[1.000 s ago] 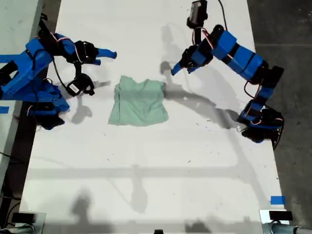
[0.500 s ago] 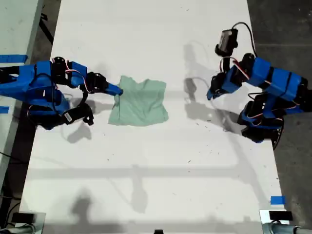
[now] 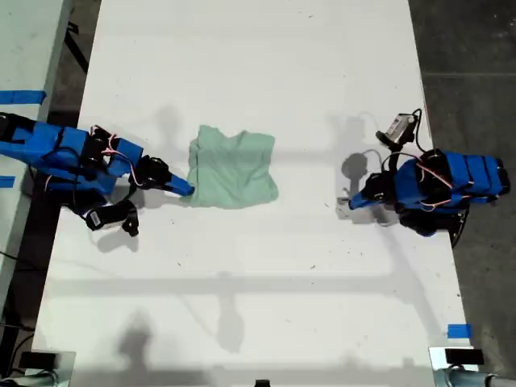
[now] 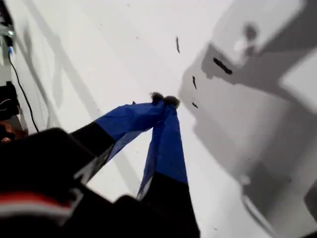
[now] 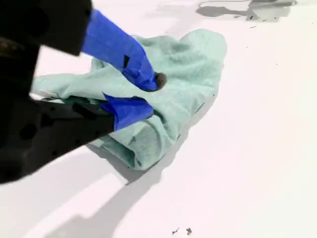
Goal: Fold tshirt
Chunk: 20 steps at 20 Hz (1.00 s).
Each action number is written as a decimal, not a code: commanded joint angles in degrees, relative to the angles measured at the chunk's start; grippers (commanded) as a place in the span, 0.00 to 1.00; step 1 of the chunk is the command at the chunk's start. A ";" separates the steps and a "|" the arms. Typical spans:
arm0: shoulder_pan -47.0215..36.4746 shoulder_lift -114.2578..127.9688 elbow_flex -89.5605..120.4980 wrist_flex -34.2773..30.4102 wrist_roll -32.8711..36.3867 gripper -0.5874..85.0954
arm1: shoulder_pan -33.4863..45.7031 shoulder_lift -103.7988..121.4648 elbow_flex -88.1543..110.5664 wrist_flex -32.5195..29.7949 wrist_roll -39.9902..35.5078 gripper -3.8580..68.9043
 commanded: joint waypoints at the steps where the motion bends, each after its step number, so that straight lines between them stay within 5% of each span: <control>1: 3.60 2.46 0.97 -3.16 -3.43 0.07 | -1.41 2.46 1.14 1.93 1.14 0.03; 3: 4.39 13.80 8.44 -4.92 -5.98 0.07 | -1.32 2.46 1.14 1.93 0.79 0.04; 6: 5.45 44.12 11.34 21.53 -8.53 0.07 | -0.88 3.69 1.14 1.76 -5.45 0.08; 7: 4.57 51.86 11.69 25.22 -7.91 0.06 | -0.70 4.48 1.14 1.58 -10.02 0.08; 10: 4.48 52.56 11.07 30.32 -8.44 0.07 | -0.18 5.01 1.23 1.41 -37.00 0.09; 11: 4.39 52.65 11.25 31.38 -3.96 0.08 | 0.00 5.19 1.23 1.58 -44.91 0.08; 20: 5.54 52.65 11.16 31.46 -4.48 0.13 | -0.35 5.19 1.14 1.67 -44.21 0.08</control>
